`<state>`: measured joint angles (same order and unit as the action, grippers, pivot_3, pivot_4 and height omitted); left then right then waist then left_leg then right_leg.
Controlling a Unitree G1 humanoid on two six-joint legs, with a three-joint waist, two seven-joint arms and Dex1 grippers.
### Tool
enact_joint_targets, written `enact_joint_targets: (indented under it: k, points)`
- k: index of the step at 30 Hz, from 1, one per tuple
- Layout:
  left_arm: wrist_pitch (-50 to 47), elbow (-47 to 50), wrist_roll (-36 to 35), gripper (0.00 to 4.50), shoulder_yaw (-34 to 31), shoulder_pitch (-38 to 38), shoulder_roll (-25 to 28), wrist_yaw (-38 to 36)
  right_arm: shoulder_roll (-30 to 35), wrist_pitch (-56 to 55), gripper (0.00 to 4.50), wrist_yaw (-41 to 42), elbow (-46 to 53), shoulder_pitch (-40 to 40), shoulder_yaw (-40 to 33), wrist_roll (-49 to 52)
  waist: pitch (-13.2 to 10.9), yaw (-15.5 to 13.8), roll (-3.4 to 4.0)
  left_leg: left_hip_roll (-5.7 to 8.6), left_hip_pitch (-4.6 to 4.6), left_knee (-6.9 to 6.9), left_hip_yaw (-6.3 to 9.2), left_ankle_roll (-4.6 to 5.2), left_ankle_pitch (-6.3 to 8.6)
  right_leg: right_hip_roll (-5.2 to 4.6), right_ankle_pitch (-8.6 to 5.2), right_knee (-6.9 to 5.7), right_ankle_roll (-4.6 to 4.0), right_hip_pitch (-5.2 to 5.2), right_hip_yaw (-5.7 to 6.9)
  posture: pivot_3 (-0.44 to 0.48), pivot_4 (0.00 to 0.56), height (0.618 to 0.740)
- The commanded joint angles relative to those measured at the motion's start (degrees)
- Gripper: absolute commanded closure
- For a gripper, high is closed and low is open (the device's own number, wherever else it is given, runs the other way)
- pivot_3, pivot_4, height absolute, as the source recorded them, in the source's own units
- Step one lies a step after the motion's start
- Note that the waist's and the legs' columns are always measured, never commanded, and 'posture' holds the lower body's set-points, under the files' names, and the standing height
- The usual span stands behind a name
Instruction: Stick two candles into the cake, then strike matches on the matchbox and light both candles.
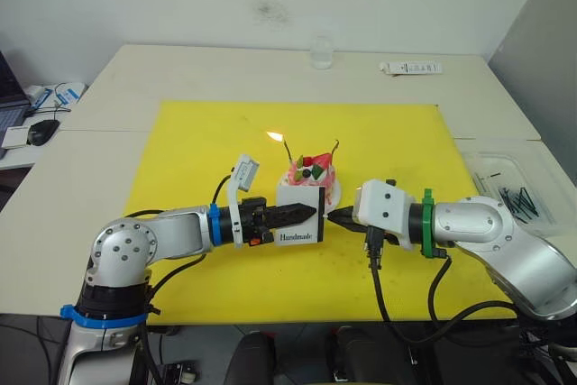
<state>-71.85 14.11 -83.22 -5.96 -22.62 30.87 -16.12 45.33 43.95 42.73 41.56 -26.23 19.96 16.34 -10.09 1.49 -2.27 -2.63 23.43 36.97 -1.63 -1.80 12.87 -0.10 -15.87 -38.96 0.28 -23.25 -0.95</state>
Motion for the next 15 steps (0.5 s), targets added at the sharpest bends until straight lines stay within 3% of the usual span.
enact_joint_targets:
  k: [1, 4, 6, 10, 12, 15]
  points:
    - [1.17, 2.79, -3.10, 4.50, -0.48, -0.12, -0.84, -0.60, -0.57, -1.23, 4.47, 0.74, 0.92, -0.80, 1.26, -1.34, 0.00, 0.00, 0.00, 0.00, 0.00, 0.00, 0.00, 0.00, 0.00, 0.00, 0.00, 0.00, 0.00, 0.00, 0.00, 0.000, 0.150, 0.740]
    - [4.03, 4.25, 0.36, 4.50, 0.23, -1.92, -2.44, -2.18, -1.08, -2.27, 4.47, 2.14, 0.40, -1.26, 3.23, -2.43, 0.00, -0.01, 0.00, 0.01, 0.00, 0.00, 0.00, 0.00, 0.00, 0.00, 0.00, -0.01, 0.00, 0.00, 0.00, 0.000, 0.150, 0.740]
    - [6.97, 4.02, 2.17, 4.50, -0.97, -8.34, -3.27, -2.30, -0.33, -3.57, 4.47, 4.24, 0.15, -1.33, 4.51, -3.06, -0.03, -0.06, -0.04, 0.03, 0.00, 0.01, 0.00, 0.00, 0.00, -0.01, 0.00, -0.01, 0.00, 0.00, 0.00, 0.000, 0.150, 0.740]
    - [10.87, -0.11, 8.55, 4.50, -5.73, -25.20, 5.62, -8.49, 2.68, -5.37, 4.47, 9.12, 0.12, -1.18, 1.72, -1.73, -0.27, -1.06, -0.45, 0.11, 0.32, 0.17, 0.15, -0.11, -0.07, 0.46, 0.14, 0.06, -0.07, -0.10, 0.37, 0.000, 0.150, 0.740]
    - [10.88, -1.54, 9.96, 4.50, -7.02, -27.82, 9.89, -10.86, 3.72, -5.88, 4.47, 10.21, -0.59, -1.02, -0.07, -1.17, -0.20, -0.48, -0.25, 0.09, 0.15, 0.06, -0.02, -0.11, -0.07, 0.49, 0.14, 0.09, -0.08, -0.12, 0.06, 0.000, 0.150, 0.740]
    - [9.38, -0.31, 9.79, 4.50, -7.51, -25.88, 12.96, -12.87, 3.38, -4.99, 4.47, 9.54, -1.45, -0.84, -2.50, -0.33, -0.10, 0.11, -0.08, 0.01, -0.10, -0.08, -0.17, -0.11, -0.06, 0.27, -0.06, 0.04, 0.15, 0.00, -0.10, 0.000, 0.150, 0.740]
